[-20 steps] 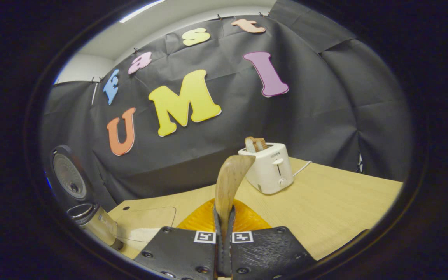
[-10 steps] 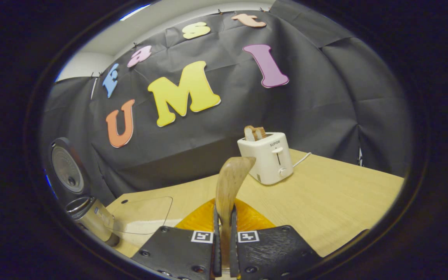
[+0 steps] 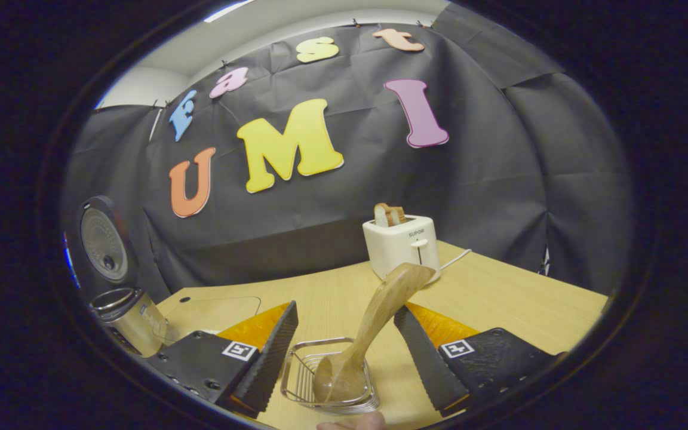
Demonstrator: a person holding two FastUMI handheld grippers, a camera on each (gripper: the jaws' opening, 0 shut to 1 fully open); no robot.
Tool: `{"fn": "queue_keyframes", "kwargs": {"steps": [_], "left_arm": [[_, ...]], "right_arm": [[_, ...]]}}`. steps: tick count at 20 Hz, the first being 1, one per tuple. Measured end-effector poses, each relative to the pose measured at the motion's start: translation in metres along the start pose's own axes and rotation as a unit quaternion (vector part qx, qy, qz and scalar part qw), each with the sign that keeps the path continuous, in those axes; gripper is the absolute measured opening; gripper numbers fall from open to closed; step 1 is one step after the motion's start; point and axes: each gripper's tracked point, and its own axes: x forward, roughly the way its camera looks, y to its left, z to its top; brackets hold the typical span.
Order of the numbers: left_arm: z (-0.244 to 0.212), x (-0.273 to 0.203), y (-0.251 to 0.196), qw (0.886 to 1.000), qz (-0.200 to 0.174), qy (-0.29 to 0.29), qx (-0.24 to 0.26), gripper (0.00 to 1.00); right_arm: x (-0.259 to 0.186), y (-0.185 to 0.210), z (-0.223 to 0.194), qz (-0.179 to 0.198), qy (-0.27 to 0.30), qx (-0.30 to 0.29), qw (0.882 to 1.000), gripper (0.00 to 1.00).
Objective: Close the left gripper, press the button to open the rice cooker; take a wooden spoon from the chopstick holder with the right hand, scoop a spoonful of rice and pour it into the rice cooker, then put the wooden spoon back into the chopstick holder.
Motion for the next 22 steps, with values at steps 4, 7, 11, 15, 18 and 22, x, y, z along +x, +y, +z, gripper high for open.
{"fn": "queue_keyframes", "kwargs": {"steps": [4, 7, 11, 15, 18, 22], "left_arm": [[0.003, -0.003, -0.005, 1.000, 0.000, -0.004, 0.001, 0.99], [0.009, -0.005, -0.013, 1.000, -0.001, -0.012, 0.003, 0.99], [0.018, -0.002, -0.027, 1.000, -0.004, -0.011, 0.007, 0.98], [0.043, 0.018, -0.039, 1.000, -0.013, -0.010, 0.026, 0.99], [0.053, 0.036, -0.048, 0.999, -0.020, 0.003, 0.045, 0.98], [0.076, 0.067, -0.048, 0.998, -0.005, 0.024, 0.051, 0.98]], "right_arm": [[-0.013, -0.005, -0.003, 0.009, 0.014, -0.032, 0.999, 0.96], [-0.035, -0.013, -0.002, 0.017, 0.019, -0.032, 0.999, 0.95], [-0.060, -0.022, 0.001, 0.036, 0.017, -0.060, 0.997, 0.91], [-0.075, -0.029, 0.006, 0.051, 0.003, -0.073, 0.996, 0.91], [-0.086, -0.042, 0.006, 0.054, 0.002, -0.087, 0.995, 0.91], [-0.100, -0.058, 0.019, 0.050, -0.018, -0.098, 0.994, 0.91]]}}
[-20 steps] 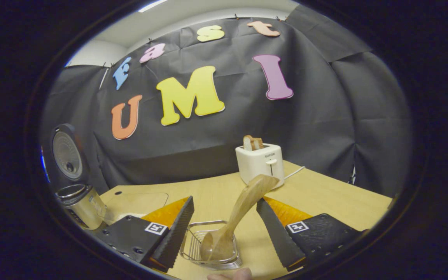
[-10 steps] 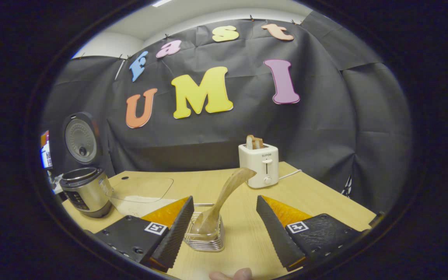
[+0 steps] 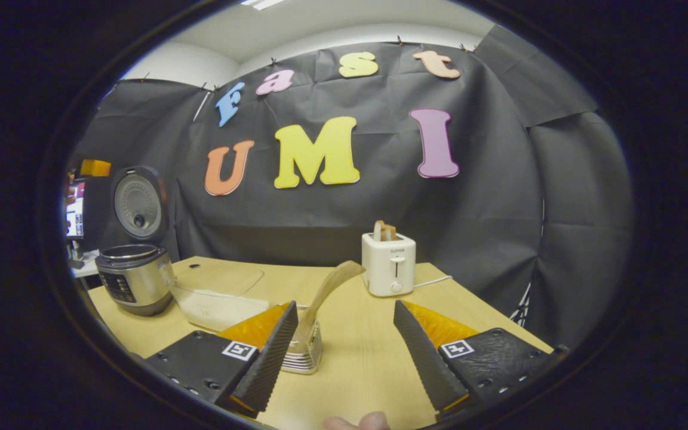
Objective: Close the left gripper, press the button to open the rice cooker; take a wooden spoon from the chopstick holder with the right hand, scoop a spoonful of rice and pour it into the rice cooker, then put the wooden spoon back into the chopstick holder.
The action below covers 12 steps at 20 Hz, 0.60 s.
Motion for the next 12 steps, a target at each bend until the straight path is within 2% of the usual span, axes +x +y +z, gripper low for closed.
{"fn": "queue_keyframes", "kwargs": {"steps": [1, 4, 6, 11, 12], "left_arm": [[0.011, 0.009, 0.001, 1.000, 0.002, 0.003, 0.000, 0.98], [0.045, 0.040, 0.014, 1.000, 0.016, -0.001, 0.013, 0.98], [0.065, 0.074, 0.026, 1.000, 0.018, 0.019, 0.011, 0.98], [0.067, 0.136, 0.046, 0.995, 0.039, 0.088, 0.016, 0.98], [0.064, 0.147, 0.046, 0.994, 0.037, 0.101, 0.008, 0.98]], "right_arm": [[-0.002, 0.002, 0.001, 0.005, -0.004, -0.002, 1.000, 0.95], [-0.004, 0.006, 0.000, 0.020, -0.007, -0.013, 1.000, 0.95], [-0.006, 0.011, 0.003, 0.036, -0.011, -0.014, 0.999, 0.96], [0.000, 0.023, -0.007, 0.055, -0.001, 0.004, 0.998, 0.95], [-0.001, 0.029, -0.009, 0.061, 0.003, 0.004, 0.998, 0.92]]}}
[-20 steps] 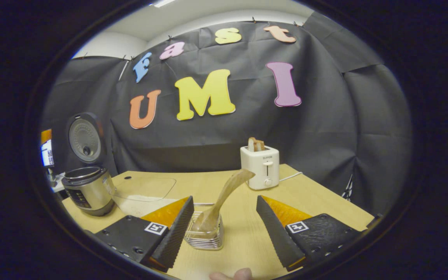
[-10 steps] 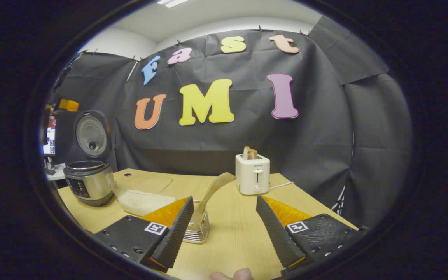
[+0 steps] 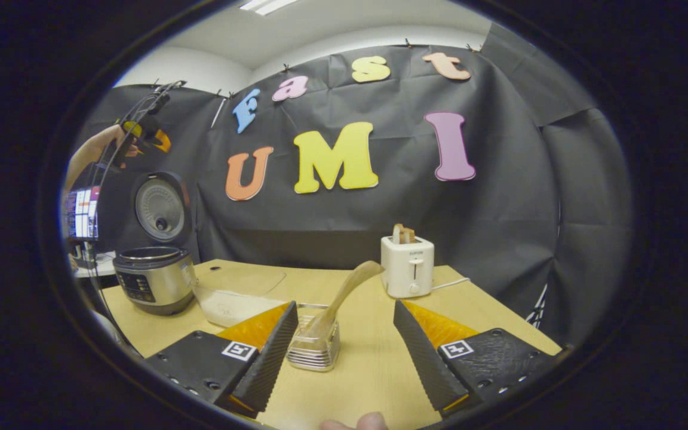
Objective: Close the left gripper, press the button to open the rice cooker; take a wooden spoon from the chopstick holder with the right hand, scoop a spoonful of rice and pour it into the rice cooker, then put the wooden spoon back into the chopstick holder.
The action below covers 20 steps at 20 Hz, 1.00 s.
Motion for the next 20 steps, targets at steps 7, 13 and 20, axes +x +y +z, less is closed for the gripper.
{"fn": "queue_keyframes", "kwargs": {"steps": [7, 13, 20], "left_arm": [[-0.033, 0.047, 0.014, 0.996, 0.005, 0.086, -0.011, 0.98], [-0.040, 0.048, 0.010, 0.995, 0.003, 0.095, -0.021, 0.97], [-0.077, -0.013, 0.001, 0.994, -0.019, 0.097, -0.045, 0.97]], "right_arm": [[0.007, 0.016, -0.021, 0.022, 0.026, 0.015, 0.999, 0.92], [0.007, 0.022, -0.023, 0.026, 0.030, 0.020, 0.999, 0.91], [-0.008, 0.010, -0.014, 0.015, 0.013, 0.026, 0.999, 0.91]]}}
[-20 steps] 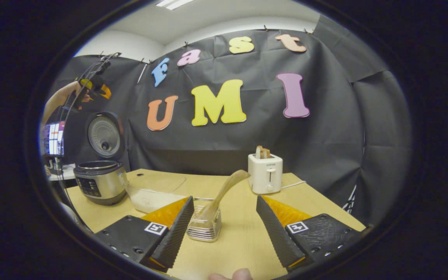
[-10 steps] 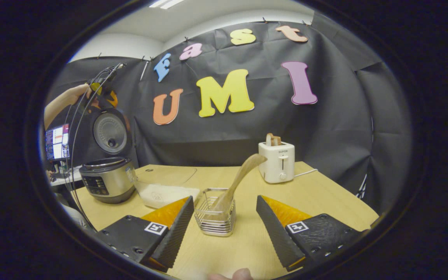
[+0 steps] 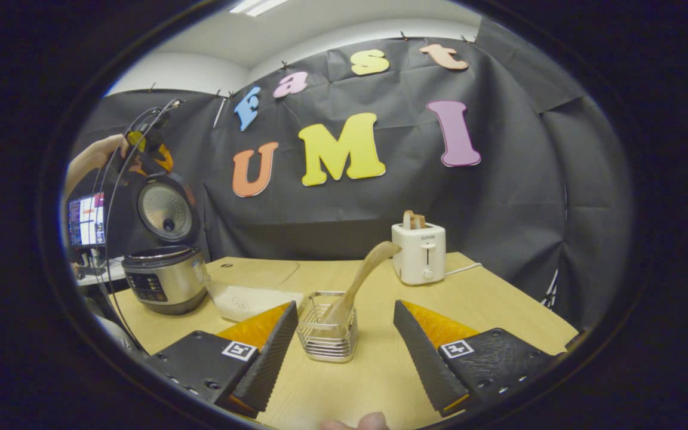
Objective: Close the left gripper, press the button to open the rice cooker; take a wooden spoon from the chopstick holder with the right hand, scoop a spoonful of rice and pour it into the rice cooker, then put the wooden spoon back into the chopstick holder.
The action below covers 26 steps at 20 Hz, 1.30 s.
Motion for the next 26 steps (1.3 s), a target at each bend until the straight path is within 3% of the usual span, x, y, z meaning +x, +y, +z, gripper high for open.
{"fn": "queue_keyframes", "kwargs": {"steps": [1, 4, 11, 13, 14, 18, 26], "left_arm": [[-0.009, -0.008, -0.002, 1.000, 0.001, -0.003, -0.001, 0.97], [-0.041, -0.030, -0.007, 1.000, -0.002, 0.001, -0.003, 0.96], [-0.101, -0.052, -0.014, 1.000, -0.009, -0.009, -0.003, 0.97], [-0.114, -0.054, -0.016, 1.000, -0.018, -0.016, -0.003, 0.96], [-0.120, -0.055, -0.016, 1.000, -0.022, -0.020, -0.005, 0.97], [-0.143, -0.056, -0.018, 0.999, -0.016, -0.036, 0.003, 0.97], [-0.179, -0.056, -0.021, 0.999, -0.016, -0.038, 0.013, 0.96]], "right_arm": [[-0.001, 0.001, 0.000, 0.003, 0.001, 0.003, 1.000, 0.96], [-0.008, 0.004, 0.004, 0.011, -0.003, -0.005, 1.000, 0.91], [-0.025, 0.002, 0.015, 0.004, -0.030, -0.020, 0.999, 0.91], [-0.027, -0.002, 0.014, -0.002, -0.031, -0.022, 0.999, 0.91], [-0.029, -0.004, 0.014, -0.004, -0.032, -0.022, 0.999, 0.95], [-0.028, -0.014, 0.006, -0.021, -0.023, -0.014, 0.999, 0.95], [-0.021, -0.004, -0.004, -0.019, -0.008, -0.022, 1.000, 0.92]]}}
